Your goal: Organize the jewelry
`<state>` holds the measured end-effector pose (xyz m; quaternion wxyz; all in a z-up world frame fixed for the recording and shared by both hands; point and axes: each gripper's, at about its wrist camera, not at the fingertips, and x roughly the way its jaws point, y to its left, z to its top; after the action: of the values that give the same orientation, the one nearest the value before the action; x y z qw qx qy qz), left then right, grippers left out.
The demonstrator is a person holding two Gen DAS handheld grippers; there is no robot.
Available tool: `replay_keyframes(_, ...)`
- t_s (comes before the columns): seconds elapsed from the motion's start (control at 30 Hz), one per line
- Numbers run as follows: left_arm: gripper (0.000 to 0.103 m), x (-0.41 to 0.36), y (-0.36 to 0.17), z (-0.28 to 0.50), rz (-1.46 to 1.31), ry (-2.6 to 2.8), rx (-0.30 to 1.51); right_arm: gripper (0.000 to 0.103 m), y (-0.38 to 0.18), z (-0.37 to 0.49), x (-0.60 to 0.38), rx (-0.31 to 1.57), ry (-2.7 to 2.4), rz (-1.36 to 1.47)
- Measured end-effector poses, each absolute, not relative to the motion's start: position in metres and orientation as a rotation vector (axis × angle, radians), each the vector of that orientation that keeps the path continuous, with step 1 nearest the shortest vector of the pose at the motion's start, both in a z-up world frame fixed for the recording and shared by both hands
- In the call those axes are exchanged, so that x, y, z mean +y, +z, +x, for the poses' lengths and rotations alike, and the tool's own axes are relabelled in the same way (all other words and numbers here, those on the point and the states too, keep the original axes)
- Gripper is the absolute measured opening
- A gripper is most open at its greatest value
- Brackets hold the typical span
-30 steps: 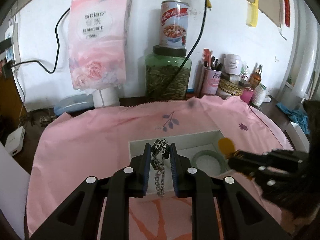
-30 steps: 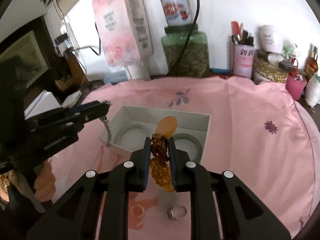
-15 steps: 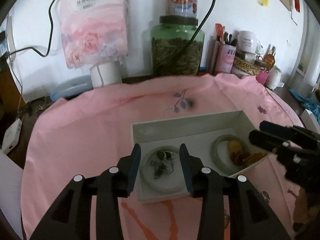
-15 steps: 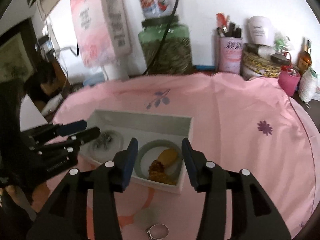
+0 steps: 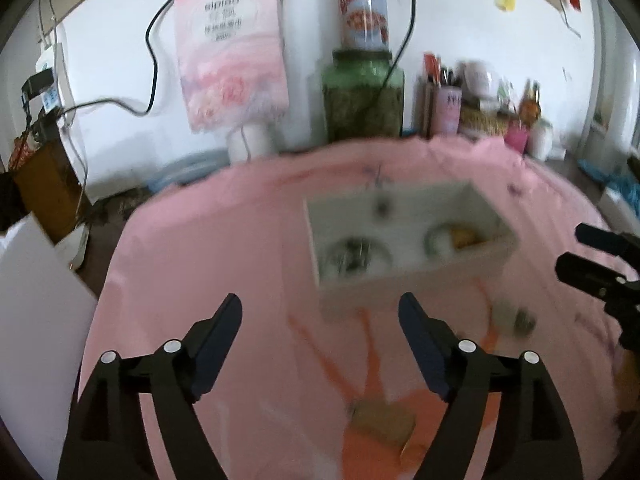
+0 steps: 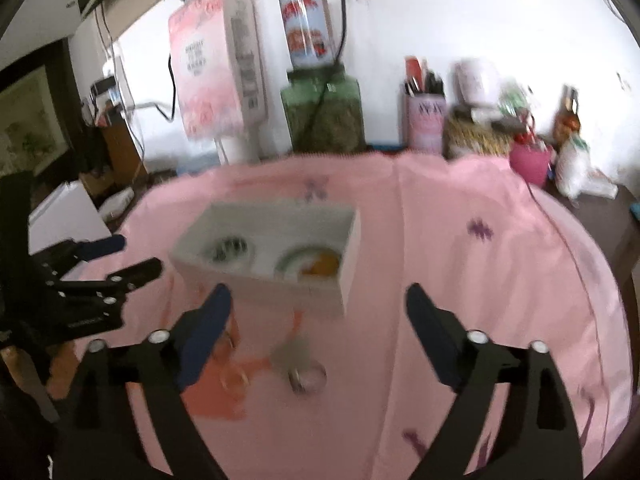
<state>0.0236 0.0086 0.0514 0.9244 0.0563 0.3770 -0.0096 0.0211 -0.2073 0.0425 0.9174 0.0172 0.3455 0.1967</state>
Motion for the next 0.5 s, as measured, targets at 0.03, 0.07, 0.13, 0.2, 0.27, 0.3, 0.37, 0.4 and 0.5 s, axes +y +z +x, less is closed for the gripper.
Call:
replay_keyframes(0.03, 0.082, 0.011, 0.044, 0.018, 0.127, -0.010, 0.782, 0.091, 0.032, 0.018, -0.209, 0.730, 0.399, 0.024)
replay_keyframes(0.07, 0.083, 0.013, 0.036, 0.013, 0.140, 0.003, 0.793, 0.091, 0.025, 0.016, -0.209, 0.748, 0.391, 0.014)
replay_keyframes(0.13, 0.083, 0.016, 0.023, 0.013, 0.158, 0.039, 0.843, 0.092, 0.012, 0.021, -0.208, 0.834, 0.387, -0.001)
replay_keyframes(0.2, 0.083, 0.022, 0.021, 0.015, 0.131, 0.030, 0.863, 0.092, 0.010, 0.025, -0.208, 0.850, 0.404, 0.014)
replay_keyframes(0.27, 0.083, 0.023, 0.022, 0.015, 0.114, 0.012, 0.865, 0.092, 0.011, 0.023, -0.207, 0.843, 0.403, 0.010)
replay_keyframes(0.3, 0.083, 0.022, 0.022, 0.015, 0.115, 0.002, 0.866, 0.093, 0.010, 0.023, -0.206, 0.843, 0.404, 0.008)
replay_keyframes(0.37, 0.083, 0.019, 0.021, 0.014, 0.120, -0.020, 0.872, 0.093, 0.010, 0.023, -0.204, 0.851, 0.404, -0.001)
replay_keyframes(0.4, 0.083, 0.016, 0.021, 0.014, 0.123, -0.040, 0.879, 0.093, 0.009, 0.024, -0.204, 0.854, 0.404, -0.002)
replay_keyframes(0.5, 0.084, 0.008, 0.019, 0.010, 0.146, -0.085, 0.889, 0.093, 0.008, 0.024, -0.203, 0.858, 0.402, -0.002)
